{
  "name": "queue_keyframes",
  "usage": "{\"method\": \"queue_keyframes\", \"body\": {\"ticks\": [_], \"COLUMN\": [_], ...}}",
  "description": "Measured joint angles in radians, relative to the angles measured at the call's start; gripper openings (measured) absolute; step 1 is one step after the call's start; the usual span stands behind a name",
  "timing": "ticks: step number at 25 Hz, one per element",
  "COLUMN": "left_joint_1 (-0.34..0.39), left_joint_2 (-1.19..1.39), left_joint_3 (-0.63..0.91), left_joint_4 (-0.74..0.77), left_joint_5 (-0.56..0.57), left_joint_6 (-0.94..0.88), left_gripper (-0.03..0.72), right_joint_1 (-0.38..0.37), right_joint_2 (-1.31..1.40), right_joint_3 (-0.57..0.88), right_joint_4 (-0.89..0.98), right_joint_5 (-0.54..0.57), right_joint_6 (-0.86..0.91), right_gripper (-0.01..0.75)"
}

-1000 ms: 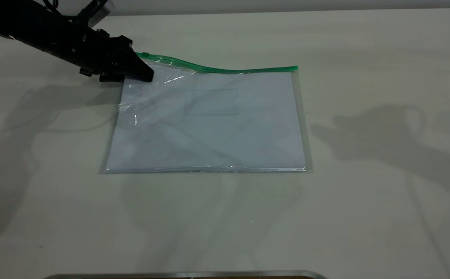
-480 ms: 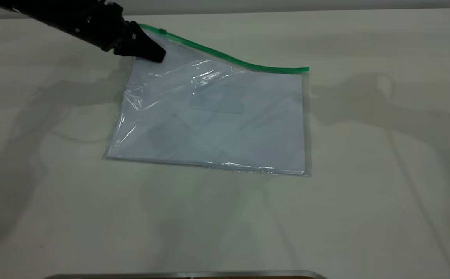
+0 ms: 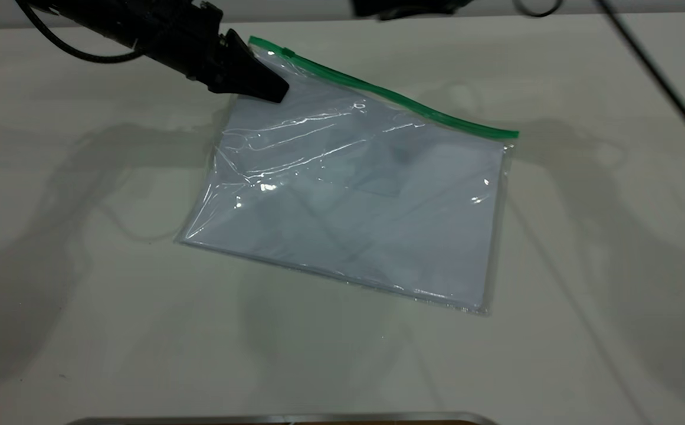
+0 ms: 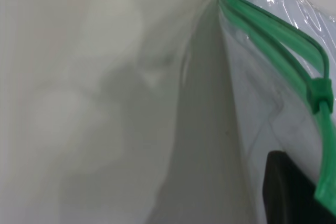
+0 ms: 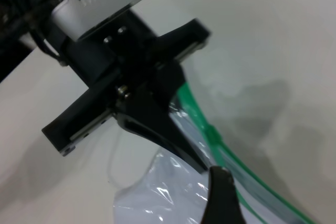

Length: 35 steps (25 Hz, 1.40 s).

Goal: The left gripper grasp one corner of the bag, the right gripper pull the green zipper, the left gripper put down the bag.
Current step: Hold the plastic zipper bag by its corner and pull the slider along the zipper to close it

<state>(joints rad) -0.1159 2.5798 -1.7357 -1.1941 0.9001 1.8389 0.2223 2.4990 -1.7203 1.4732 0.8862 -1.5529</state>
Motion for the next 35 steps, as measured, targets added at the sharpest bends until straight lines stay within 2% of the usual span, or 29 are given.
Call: {"method": "queue_keyframes", "body": {"ticks": [5,17,23,35], "left_joint_1": [-0.003,-0.023,-0.029,-0.029], "left_joint_2": [0.000,0.000,0.000,0.000], "left_joint_3": [0.000,0.000,0.000,0.000], "left_joint_4": [0.000,-0.002,-0.012,-0.042], "left_joint_5": [0.000,-0.003,-0.005,-0.005], "left_joint_6": [0.044,0.253,0.267,0.268], "left_gripper": [0.052,0.052,0.052,0.051], "right_joint_1": [0.035,0.078,0.088,0.097], "right_joint_2": [0.060,0.089,0.094,0.101], "right_joint_3": [-0.066,-0.072,-0.072,-0.072], "right_joint_4": [-0.004,0.042,0.049,0.031], "right_joint_5": [0.004,-0.041,-0.064,-0.068], "right_joint_6": [0.009,-0.005,-0.008,0.006], "right_gripper": [0.585,0.585,0.583,0.532]}}
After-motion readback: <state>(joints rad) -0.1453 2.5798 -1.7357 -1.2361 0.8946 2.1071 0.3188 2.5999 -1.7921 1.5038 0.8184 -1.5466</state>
